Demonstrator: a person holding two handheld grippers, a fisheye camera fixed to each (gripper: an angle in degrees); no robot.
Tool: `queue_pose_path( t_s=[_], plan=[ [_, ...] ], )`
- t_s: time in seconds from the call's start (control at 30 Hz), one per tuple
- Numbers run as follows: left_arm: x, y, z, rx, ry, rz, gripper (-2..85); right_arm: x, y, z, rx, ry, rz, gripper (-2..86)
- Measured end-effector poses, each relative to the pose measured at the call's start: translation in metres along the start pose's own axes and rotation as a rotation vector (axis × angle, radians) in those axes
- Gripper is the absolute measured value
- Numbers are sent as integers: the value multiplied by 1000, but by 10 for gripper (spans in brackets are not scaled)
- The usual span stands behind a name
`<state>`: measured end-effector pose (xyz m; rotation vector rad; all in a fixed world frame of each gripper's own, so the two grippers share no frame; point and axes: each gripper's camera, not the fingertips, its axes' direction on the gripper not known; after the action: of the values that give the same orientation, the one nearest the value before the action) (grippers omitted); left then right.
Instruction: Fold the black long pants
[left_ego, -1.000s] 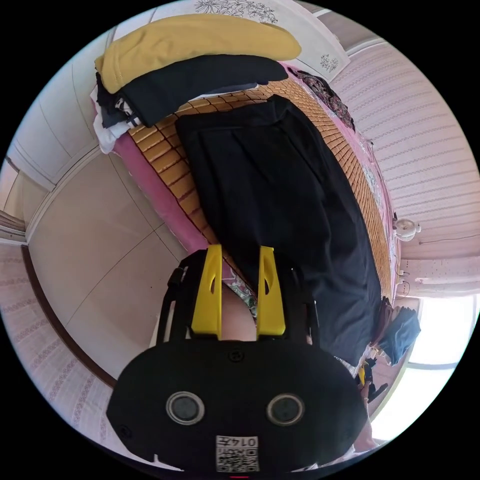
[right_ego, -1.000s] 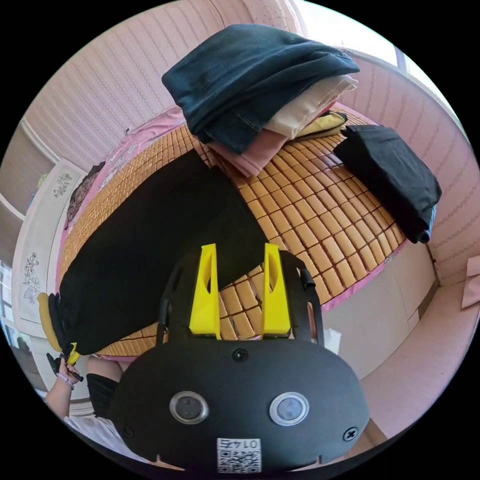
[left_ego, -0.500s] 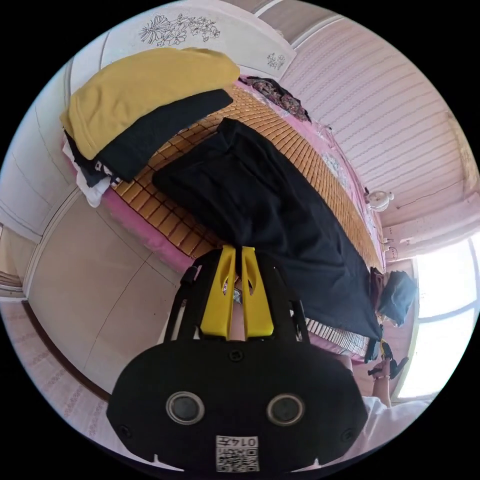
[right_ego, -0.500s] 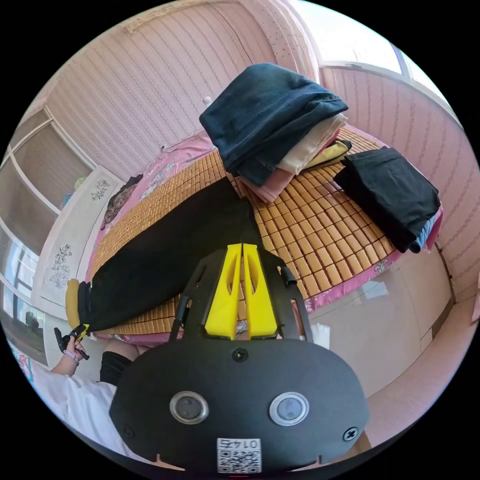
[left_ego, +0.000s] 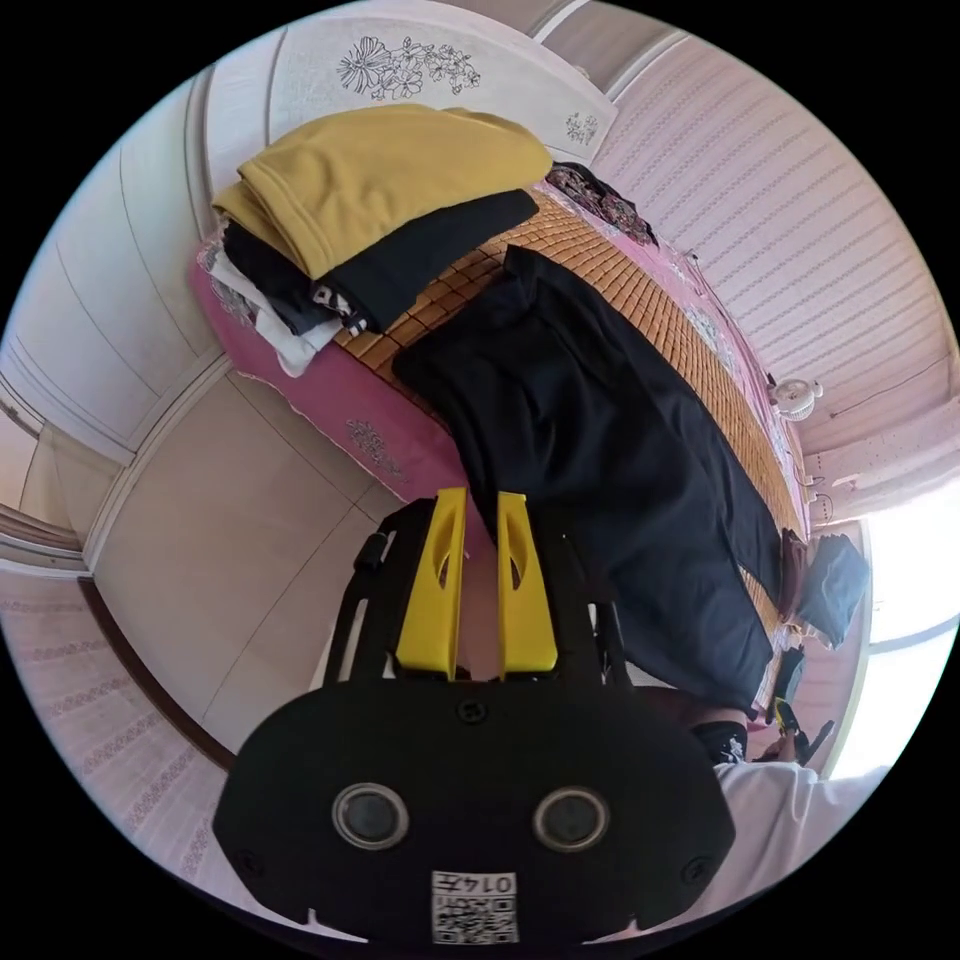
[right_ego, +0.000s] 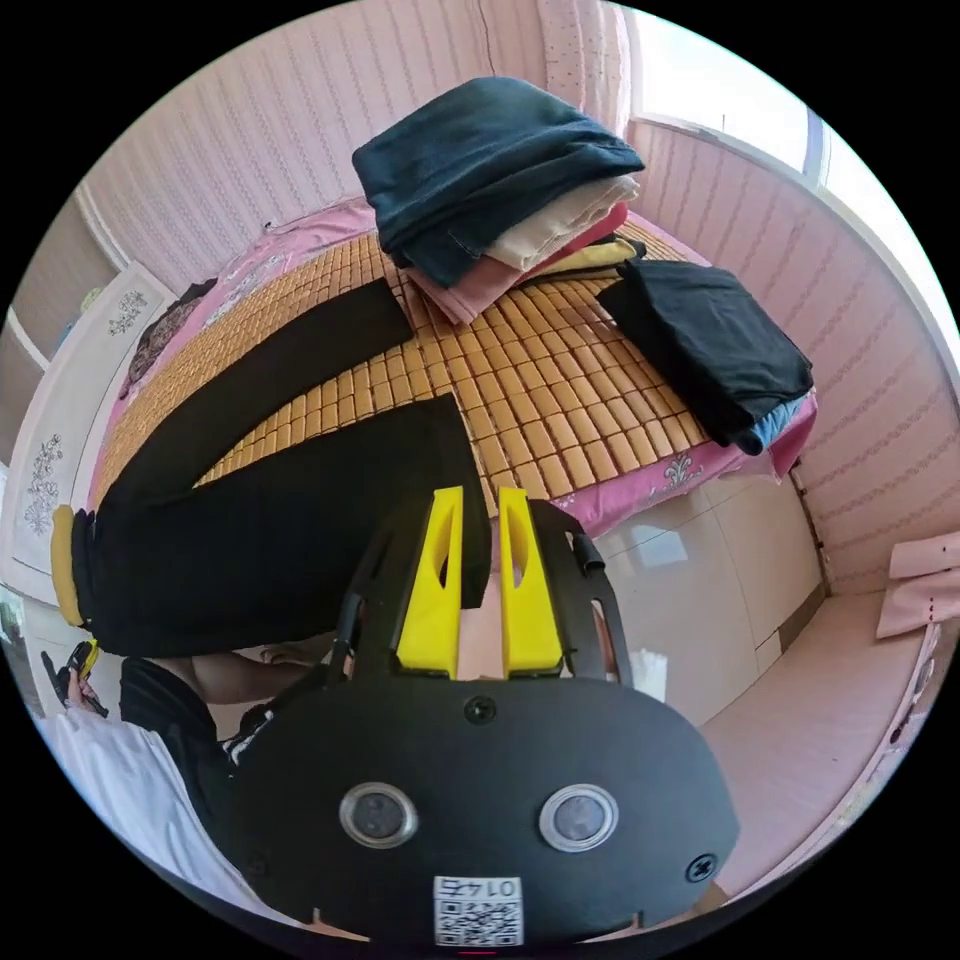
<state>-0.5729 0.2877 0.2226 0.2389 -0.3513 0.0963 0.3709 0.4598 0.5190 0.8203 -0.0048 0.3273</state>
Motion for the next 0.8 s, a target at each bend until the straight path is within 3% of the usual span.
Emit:
queue_pose_path(
  t_s=[0.33,0.63,0.77,0.8],
  plan=[
    [30,-75,2,101,-46,72,60,-196,-103,69,28,-71,-397,53],
    [94,-179,82,19,-117,126,71,-295,-199,174,-71,26,-294,21],
    [105,-194,124,-41,-191,145,48,-317,-214,193,29,114,-423,1],
    [104,-194,124,21,-167,141,34,-321,-217,196,29,134,-451,0]
  ],
)
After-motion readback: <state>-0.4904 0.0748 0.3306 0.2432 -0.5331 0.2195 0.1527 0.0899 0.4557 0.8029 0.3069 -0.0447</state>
